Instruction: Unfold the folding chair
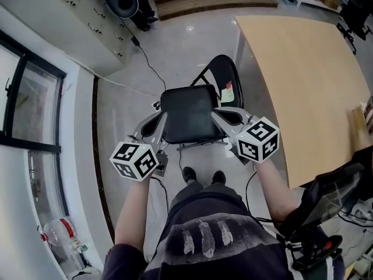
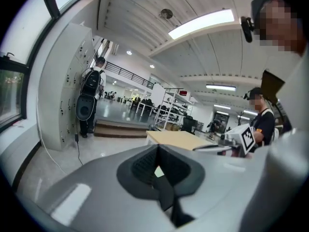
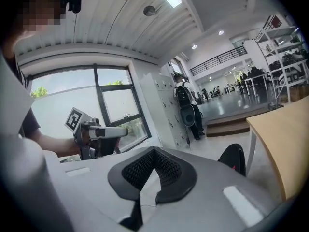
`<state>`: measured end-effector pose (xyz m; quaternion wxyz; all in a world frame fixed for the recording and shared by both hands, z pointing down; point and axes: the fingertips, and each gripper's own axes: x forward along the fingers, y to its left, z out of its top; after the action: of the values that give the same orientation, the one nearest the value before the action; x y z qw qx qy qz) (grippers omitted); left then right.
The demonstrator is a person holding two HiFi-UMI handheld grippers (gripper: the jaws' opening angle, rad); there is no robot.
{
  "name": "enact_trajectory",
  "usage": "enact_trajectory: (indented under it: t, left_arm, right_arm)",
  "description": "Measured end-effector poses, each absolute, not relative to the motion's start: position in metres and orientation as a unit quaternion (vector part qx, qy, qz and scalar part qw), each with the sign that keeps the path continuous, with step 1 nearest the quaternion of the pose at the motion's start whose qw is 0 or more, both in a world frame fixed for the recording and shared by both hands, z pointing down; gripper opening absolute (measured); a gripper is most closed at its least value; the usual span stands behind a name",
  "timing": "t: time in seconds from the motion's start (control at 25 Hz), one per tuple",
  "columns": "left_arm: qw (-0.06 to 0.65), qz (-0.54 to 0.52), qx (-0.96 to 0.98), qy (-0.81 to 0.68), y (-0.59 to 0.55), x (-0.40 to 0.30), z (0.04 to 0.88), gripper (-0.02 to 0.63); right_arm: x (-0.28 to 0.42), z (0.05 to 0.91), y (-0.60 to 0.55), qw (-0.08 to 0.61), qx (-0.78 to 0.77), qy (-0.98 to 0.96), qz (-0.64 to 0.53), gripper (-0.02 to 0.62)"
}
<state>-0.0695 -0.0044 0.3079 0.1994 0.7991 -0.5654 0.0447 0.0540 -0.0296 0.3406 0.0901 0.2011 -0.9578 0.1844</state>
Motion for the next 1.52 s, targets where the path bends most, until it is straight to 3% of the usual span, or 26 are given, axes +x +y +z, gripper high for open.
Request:
enact_trajectory:
  t: [0.84,1.32,1.52]
  left_arm:
    - [0.141,-0.034,0.871,-0.47,0.086,-0.104,0.26,0.002]
    - [0.146,-0.03,0.885,-0.441,0.115,-0.087,0.267,0.002]
    - [0.152,-0.019,0.89,-0.429,0.124,-0.054,0.271,0.002]
  right_arm:
    - [-0.037,0.283,0.079,0.109,0.219,-0.965,0.097,0.002]
    - [-0.035,0.277,0.115,0.105,0.231,-0.963,0.086,0.002]
    - [-0.004,0.279,0.132,0.095,0.236,-0.963,0.092,0.002]
